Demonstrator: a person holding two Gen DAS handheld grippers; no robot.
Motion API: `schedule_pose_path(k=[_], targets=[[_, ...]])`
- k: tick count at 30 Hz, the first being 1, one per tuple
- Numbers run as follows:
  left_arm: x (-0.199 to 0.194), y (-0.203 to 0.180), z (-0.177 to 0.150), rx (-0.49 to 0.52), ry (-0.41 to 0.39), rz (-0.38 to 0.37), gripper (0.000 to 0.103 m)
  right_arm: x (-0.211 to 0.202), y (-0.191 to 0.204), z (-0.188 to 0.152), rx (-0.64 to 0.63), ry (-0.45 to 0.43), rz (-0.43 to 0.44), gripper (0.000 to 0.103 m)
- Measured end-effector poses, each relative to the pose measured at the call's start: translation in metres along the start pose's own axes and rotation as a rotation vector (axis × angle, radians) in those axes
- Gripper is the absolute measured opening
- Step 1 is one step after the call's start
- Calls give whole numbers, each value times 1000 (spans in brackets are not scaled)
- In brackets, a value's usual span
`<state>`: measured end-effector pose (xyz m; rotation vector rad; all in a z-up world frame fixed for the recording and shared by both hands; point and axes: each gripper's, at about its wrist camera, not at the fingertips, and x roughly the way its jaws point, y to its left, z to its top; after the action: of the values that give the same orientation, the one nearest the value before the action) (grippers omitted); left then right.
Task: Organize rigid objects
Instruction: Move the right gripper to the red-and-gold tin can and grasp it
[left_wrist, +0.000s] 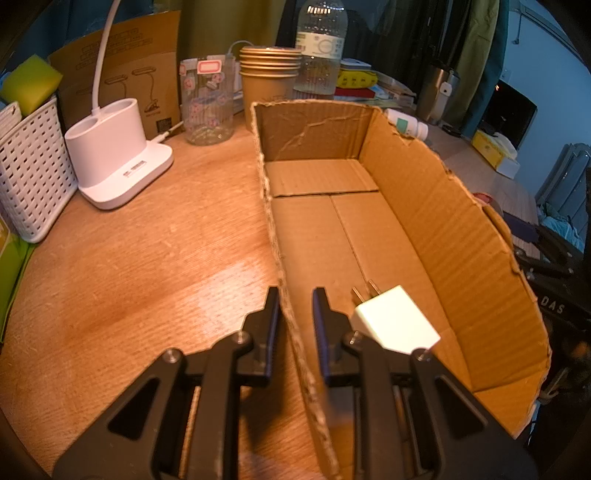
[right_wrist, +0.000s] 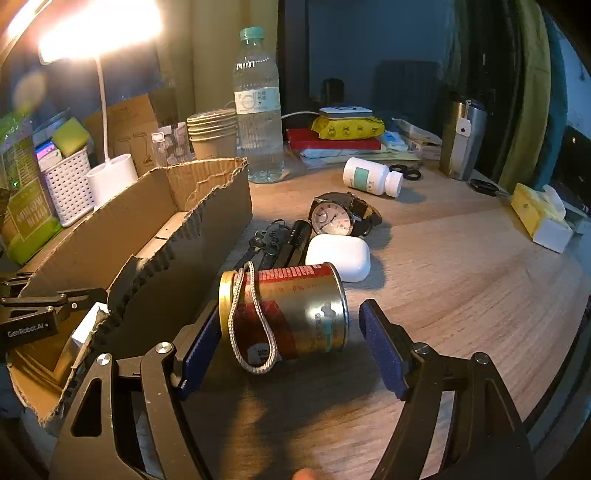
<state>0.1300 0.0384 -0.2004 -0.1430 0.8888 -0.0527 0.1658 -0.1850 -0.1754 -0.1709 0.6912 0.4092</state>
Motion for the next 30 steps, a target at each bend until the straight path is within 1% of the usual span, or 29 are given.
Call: schedule_pose_path(k=[4,6,7,17,30], targets=[[0,0,0,0,0,0,18,2,3,0,-11,5,-25,78],[0,0,0,0,0,0,18,1,3,0,-9,1,-28,74],[0,0,0,0,0,0,18,0,4,0,-7,0,-26,68],[0,0,0,1,0,0,18,-13,5,-1,-3,-12,-30,68],[0,-1,0,1,0,1,18,-42,9,7,-14,-72,-38,68]])
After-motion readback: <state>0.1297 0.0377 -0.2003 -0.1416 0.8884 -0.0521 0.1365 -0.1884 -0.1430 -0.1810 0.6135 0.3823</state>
